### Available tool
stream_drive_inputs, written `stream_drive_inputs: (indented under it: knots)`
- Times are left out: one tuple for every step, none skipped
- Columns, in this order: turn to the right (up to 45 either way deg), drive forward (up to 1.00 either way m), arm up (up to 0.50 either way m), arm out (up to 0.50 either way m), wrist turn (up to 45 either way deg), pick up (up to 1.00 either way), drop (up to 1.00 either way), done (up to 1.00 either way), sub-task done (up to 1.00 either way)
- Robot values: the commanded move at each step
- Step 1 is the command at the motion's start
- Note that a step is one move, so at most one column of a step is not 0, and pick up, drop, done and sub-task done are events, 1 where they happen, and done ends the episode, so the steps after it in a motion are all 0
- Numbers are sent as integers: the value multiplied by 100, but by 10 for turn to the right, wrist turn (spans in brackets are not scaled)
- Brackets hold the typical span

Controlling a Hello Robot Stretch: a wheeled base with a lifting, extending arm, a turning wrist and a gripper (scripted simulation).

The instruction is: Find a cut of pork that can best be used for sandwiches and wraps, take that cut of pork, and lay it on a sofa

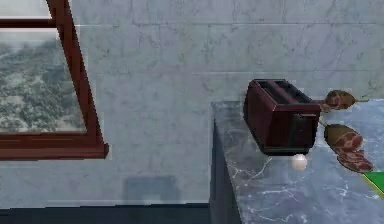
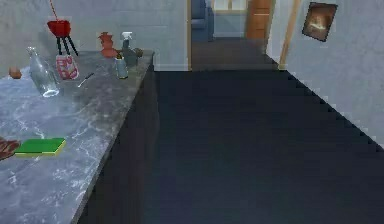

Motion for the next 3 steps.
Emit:
stream_drive_inputs:
  knots:
    - [-450,0,0,0,0,0,0,0,0]
    - [-180,0,0,0,0,0,0,0,0]
    - [0,40,0,0,0,0,0,0,0]
